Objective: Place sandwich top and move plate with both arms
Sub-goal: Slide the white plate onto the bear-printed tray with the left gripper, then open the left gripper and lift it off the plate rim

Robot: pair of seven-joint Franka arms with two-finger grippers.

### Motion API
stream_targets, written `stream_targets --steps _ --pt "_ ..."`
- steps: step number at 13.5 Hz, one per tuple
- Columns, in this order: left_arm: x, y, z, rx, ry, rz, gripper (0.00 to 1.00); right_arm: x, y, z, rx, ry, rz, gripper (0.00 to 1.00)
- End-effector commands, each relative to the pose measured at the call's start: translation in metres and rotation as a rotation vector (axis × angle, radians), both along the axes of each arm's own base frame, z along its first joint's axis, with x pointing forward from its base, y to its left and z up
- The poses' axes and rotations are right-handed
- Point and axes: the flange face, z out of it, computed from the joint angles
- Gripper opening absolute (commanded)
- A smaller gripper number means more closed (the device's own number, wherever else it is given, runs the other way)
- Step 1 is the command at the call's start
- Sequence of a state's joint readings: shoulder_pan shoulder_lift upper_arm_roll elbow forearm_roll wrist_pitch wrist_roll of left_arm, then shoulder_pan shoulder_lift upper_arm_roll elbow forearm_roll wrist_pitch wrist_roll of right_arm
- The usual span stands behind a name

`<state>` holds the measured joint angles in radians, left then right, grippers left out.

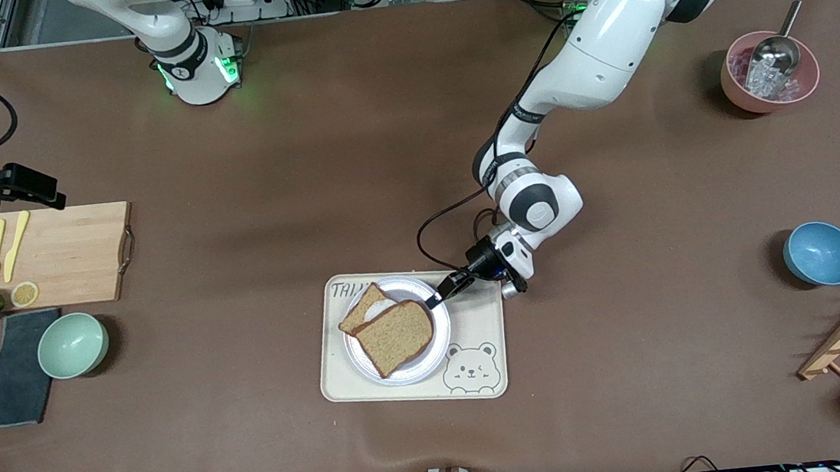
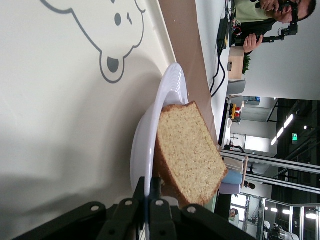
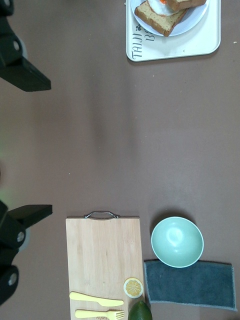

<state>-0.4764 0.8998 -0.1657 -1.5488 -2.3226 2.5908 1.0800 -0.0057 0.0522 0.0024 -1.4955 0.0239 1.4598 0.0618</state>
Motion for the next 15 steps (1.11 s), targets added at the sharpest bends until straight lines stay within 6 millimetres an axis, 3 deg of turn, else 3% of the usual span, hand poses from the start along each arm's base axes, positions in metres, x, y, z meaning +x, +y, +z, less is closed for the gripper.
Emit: stream_targets --steps 1,4,9,15 --pt "0.006 -0.001 0.003 0.010 -0.019 0.011 1.00 0.000 -0.003 0.002 -0.006 0.009 0.002 1.00" --pt "0.012 0.008 0.008 0.047 -0.072 0.003 1.00 0.000 -0.003 0.001 -0.006 0.012 0.004 1.00" --pt "0.025 0.027 0.034 0.166 -0.116 0.009 1.00 0.001 -0.003 0.001 -0.004 0.010 0.004 1.00" --pt "0.044 0.062 0.062 0.316 -0.187 -0.010 1.00 0.001 -0.001 -0.001 -0.003 0.012 0.005 1.00"
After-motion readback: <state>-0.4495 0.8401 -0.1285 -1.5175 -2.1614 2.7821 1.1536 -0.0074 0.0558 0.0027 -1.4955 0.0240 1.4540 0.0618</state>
